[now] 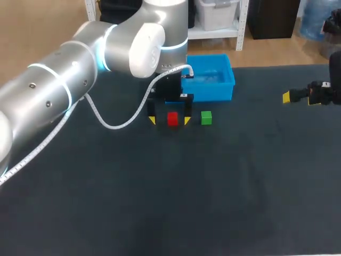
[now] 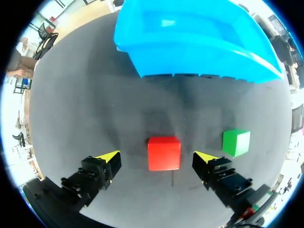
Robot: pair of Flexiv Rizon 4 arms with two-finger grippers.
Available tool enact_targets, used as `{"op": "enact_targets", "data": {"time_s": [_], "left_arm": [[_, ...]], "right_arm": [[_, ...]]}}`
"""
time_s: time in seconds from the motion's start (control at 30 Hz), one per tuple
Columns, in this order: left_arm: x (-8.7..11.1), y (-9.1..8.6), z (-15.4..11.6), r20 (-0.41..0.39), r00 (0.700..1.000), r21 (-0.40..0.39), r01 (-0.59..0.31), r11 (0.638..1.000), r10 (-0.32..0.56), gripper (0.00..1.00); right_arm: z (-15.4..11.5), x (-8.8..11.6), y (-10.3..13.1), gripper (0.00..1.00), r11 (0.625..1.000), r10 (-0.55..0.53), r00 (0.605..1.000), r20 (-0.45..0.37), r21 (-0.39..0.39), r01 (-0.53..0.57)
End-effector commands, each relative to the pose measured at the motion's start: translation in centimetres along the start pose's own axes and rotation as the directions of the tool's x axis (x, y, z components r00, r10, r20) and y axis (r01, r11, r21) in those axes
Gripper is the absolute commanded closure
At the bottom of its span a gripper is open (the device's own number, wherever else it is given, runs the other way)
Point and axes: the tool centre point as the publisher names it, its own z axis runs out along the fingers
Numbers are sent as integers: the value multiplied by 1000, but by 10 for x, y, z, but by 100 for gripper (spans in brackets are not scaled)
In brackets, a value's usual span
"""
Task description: Use the left arm to pick the red cube and place it into the blue plastic box first, then use the right arm to grasp the green cube and put it into the same blue plastic box after the first action is fully finished.
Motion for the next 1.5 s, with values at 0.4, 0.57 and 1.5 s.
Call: {"op": "enact_targets", "data": {"time_s": [0.4,0.57,1.5], "left_arm": [[-9,-2,3,-14,1000,-5,3,1000,-3,0],[-9,-2,4,-17,1000,1,8,1000,-8,0],[-5,-1,-8,0,1000,12,-1,1000,1,100]], "right_arm": [[0,0,0,0,1000,-1,1000,-1,-1,1],[0,0,0,0,1000,-1,1000,-1,-1,1],[0,0,0,0,1000,-1,1000,-1,-1,1]]}}
